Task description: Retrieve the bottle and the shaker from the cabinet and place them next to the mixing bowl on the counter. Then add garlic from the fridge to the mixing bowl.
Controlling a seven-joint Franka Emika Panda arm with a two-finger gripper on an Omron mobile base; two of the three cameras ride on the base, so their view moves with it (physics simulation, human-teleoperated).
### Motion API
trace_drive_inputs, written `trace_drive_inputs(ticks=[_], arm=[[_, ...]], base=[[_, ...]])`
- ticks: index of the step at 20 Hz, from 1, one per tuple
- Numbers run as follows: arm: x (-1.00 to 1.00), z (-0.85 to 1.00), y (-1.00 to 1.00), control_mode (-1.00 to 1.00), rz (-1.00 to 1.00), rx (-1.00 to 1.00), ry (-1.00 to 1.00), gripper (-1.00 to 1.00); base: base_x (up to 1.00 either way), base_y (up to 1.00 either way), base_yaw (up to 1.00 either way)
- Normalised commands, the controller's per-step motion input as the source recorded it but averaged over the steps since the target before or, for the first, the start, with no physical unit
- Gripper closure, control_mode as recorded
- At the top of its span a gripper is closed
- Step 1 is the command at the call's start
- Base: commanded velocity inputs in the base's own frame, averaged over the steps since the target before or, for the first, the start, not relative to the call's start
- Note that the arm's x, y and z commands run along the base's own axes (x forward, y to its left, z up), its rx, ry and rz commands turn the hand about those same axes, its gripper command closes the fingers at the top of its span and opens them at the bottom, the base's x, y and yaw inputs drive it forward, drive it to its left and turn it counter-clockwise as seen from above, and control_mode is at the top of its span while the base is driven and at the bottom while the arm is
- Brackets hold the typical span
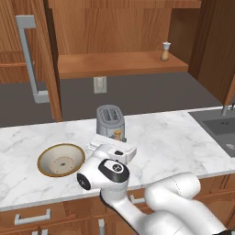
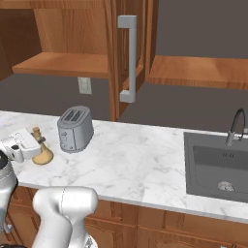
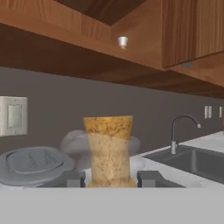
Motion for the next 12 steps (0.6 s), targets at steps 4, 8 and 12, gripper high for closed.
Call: trace_drive_inputs(ticks=[4,8,12], arm=[[0.13,-0.26,0.30,-1.00,0.00,0.02,-0.02,1.00],[0.19,-0.29,0.06,-1.00,0.00,0.00,0.00,1.00],[0.31,-0.37,0.05,-1.00,0.00,0.00,0.00,1.00]], base=[[0.00,0.00,0.00],[0.00,0.00,0.00],[0.00,0.00,0.00]])
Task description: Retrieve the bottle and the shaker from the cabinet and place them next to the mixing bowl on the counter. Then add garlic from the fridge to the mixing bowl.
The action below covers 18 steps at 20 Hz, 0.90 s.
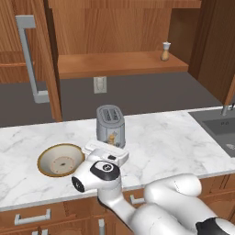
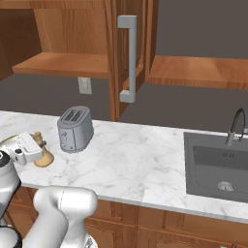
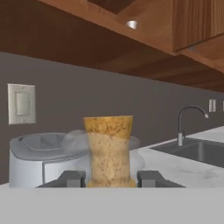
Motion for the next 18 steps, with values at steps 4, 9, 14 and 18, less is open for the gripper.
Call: trace_drive_inputs(ticks=[4,9,14,18], arm=[[0.33,-0.35,0.11,-1.00,0.00,0.00,-0.01,1.00],[0.18,-0.12,0.24,-1.00,0.00,0.03,-0.05,1.00],[0.21,-0.01,0.05,-1.00,0.00,0.05,-0.04,1.00],[0.32,-0.41,0.00,-1.00,0.00,0.00,-0.12,1.00]], base=[[0.00,0.00,0.00],[0.00,0.00,0.00],[0.00,0.00,0.00],[0.00,0.00,0.00]])
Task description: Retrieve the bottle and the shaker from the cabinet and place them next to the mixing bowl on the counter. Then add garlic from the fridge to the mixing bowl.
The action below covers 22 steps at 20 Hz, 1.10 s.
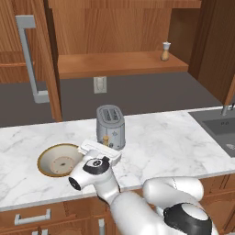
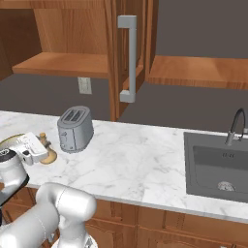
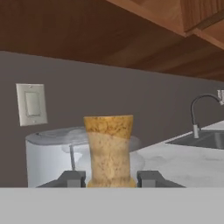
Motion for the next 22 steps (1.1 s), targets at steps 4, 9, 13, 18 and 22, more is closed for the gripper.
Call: trace_drive_inputs(ticks=[4,9,13,18,22], arm=[[0.22,-0.34,0.03,-1.00,0.00,0.00,-0.15,1.00],[0.23,-0.08,0.02,-1.00,0.00,0.02,-0.08,1.00],[0.08,-0.06,0.02,-1.00,0.00,0.05,-0.04,1.00],[0.01,-0.11,0.01,-1.00,0.00,0.05,-0.03,-1.00],[0.00,0.00,0.00,-1.00,0.00,0.01,-0.01,-1.00]], base=[[0.00,0.00,0.00],[0.00,0.00,0.00],[0.00,0.00,0.00],[0.00,0.00,0.00],[0.00,0.00,0.00]])
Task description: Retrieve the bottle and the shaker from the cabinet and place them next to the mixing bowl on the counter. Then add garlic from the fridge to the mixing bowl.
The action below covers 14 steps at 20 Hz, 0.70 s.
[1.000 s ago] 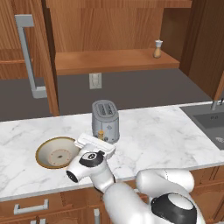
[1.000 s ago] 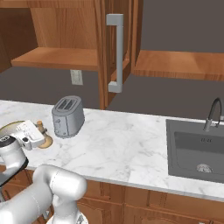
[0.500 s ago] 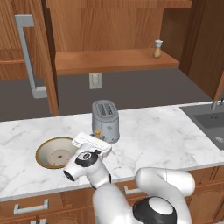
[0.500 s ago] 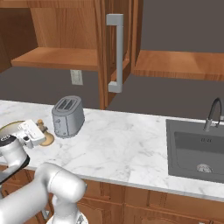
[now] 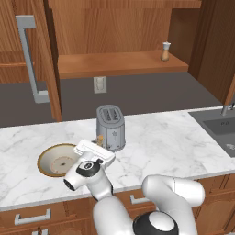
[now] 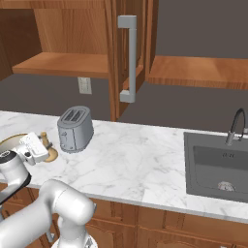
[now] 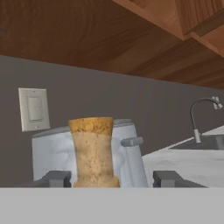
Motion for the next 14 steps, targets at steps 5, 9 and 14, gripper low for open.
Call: trace_drive_inputs(ticks=[5,9,14], arm=[[0.00,0.00,0.00,-1.00,0.00,0.00,0.00,-1.00],[0.00,0.01,0.21,-1.00,-0.01,-0.02,0.01,-1.00],[-0.04,0.20,0.34,-1.00,-0.03,0.00,0.16,-1.00]], base=[[0.00,0.00,0.00],[0.00,0.00,0.00],[0.00,0.00,0.00]])
